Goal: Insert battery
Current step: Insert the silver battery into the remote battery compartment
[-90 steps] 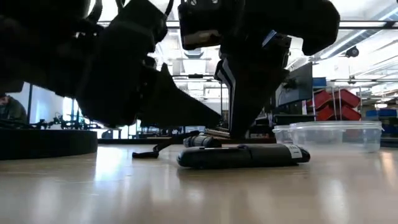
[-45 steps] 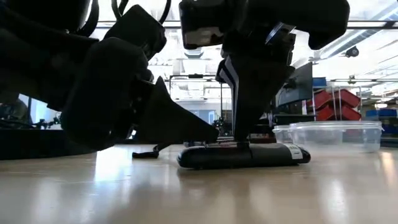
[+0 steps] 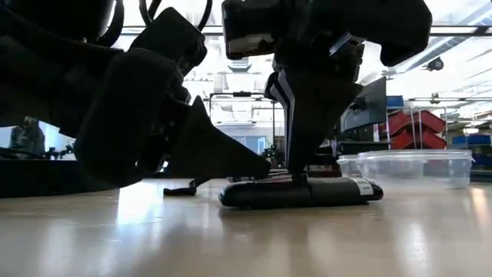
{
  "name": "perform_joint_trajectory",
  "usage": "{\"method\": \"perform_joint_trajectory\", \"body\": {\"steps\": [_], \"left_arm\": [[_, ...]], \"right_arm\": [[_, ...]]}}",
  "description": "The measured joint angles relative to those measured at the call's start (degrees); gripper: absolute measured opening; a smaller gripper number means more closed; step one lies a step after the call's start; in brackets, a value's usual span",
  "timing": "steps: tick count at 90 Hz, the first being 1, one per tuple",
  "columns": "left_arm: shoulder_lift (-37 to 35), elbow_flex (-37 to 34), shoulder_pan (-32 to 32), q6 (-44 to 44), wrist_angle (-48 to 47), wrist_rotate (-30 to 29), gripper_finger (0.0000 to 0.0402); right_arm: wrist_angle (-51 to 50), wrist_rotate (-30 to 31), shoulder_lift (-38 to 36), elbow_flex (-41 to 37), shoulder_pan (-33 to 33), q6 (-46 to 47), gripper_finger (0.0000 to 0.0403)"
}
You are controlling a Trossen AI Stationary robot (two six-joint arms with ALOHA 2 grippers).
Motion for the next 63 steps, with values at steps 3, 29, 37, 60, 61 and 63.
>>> {"method": "perform_joint_trajectory", "body": {"steps": [3,29,37,60,61,63], "left_arm": [[0.00,0.00,0.02,0.01,-0.02,0.00,0.0000],[-0.02,-0.02,0.02,0.01,-0.24,0.13,0.0000],[-0.02,-0.02,0.06,0.01,-0.33,0.11,0.0000],[-0.02,-0.03,0.18,0.03,-0.44,0.10,0.0000],[-0.02,-0.02,0.20,0.03,-0.44,0.11,0.0000],[-0.02,-0.04,0.22,0.03,-0.44,0.10,0.0000]], "right_arm": [[-0.02,0.10,-0.02,0.00,0.00,0.00,0.0000],[-2.84,0.71,-0.44,0.31,-0.02,0.37,0.0000],[-2.94,0.70,-0.44,0.48,-0.03,0.42,0.0000],[-2.82,0.44,-0.44,2.99,-0.04,0.46,0.0000],[-2.78,0.44,-0.44,3.01,-0.03,0.46,0.0000],[-2.77,0.44,-0.44,3.03,-0.03,0.48,0.0000]]}}
